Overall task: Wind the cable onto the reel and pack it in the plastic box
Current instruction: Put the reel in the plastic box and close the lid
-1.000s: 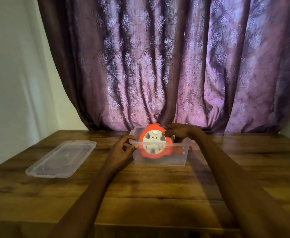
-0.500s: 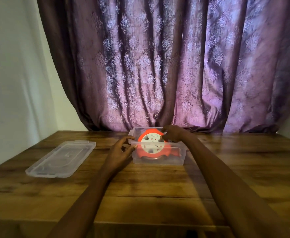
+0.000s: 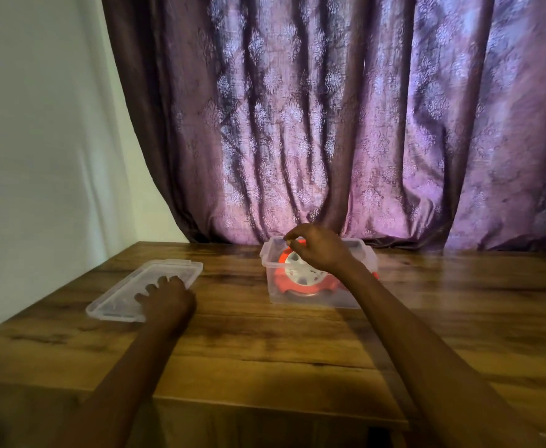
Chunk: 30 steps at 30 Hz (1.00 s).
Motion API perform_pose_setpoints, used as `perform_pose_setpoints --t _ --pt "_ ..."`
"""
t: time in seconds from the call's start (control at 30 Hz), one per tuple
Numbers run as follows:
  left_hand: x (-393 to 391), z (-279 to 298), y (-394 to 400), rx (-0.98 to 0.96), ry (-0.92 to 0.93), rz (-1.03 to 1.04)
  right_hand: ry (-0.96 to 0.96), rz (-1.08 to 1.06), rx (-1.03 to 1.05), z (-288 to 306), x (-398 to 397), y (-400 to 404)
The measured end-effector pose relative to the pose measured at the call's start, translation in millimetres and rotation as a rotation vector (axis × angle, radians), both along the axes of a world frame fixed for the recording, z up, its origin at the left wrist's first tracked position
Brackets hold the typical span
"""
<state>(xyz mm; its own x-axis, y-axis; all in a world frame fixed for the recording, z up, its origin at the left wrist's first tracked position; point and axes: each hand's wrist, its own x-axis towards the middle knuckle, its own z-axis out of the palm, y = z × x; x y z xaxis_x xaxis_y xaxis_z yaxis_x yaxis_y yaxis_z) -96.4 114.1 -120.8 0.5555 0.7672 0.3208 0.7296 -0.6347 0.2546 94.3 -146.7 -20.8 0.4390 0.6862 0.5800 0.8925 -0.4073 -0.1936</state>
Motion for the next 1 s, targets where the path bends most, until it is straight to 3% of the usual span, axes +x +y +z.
perform_pose_setpoints --t 0.33,0.47,0.73,0.87,1.0 --pt "-6.2 6.4 -4.8 0.1 -0.224 -0.133 -0.069 0.014 0.055 -12.7 -14.5 13.2" --pt "0.4 27.6 -16.3 0.269 -0.392 -0.435 -0.017 -0.098 0.123 -8.7 -3.4 0.1" --pt "38.4 85.4 -55.9 0.499 -0.43 -1.014 0.021 -0.171 0.161 2.3 21.3 -44.2" --pt "50.4 92.9 -75.4 0.57 -0.453 -1.092 -0.119 -0.209 0.24 2.8 30.2 -73.5" --pt "53.6 95.7 -83.8 0.412 -0.582 -1.018 -0.171 -0.234 0.284 0.0 37.9 -99.2"
